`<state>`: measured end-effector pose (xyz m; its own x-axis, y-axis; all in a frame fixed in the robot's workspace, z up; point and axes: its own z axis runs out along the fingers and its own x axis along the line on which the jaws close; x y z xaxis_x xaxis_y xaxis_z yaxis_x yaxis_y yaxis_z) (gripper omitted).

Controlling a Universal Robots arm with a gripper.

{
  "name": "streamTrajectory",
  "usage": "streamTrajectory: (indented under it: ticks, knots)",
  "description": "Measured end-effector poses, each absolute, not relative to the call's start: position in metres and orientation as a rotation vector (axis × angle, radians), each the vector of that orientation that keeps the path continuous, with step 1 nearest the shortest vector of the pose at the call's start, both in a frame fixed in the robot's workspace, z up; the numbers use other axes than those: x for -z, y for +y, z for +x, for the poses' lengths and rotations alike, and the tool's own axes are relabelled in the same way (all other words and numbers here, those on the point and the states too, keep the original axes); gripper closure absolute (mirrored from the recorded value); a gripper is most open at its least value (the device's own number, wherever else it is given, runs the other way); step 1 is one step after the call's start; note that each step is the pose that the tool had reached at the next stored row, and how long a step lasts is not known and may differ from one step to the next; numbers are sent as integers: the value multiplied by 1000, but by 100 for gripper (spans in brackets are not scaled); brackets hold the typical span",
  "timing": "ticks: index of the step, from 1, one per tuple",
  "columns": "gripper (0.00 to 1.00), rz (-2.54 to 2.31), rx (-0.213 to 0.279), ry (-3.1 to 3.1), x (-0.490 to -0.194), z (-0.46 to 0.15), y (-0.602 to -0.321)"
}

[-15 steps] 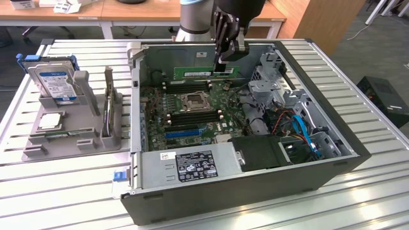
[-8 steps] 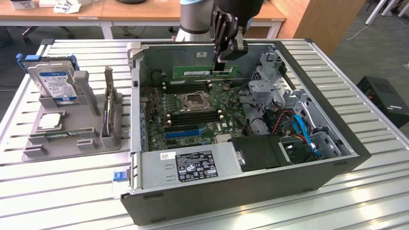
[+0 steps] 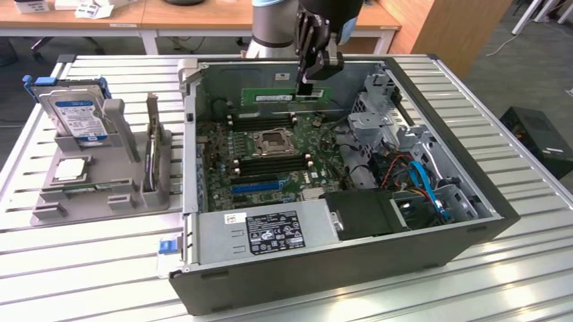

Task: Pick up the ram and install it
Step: 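Pick up the ram and move it above insertion slot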

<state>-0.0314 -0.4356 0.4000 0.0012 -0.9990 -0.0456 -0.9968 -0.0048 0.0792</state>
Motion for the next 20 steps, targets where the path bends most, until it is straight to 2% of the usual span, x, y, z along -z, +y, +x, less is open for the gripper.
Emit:
streamTrajectory:
  ticks: [20]
  knots:
    - [88,2206,138,-2199,-400,-32,-407]
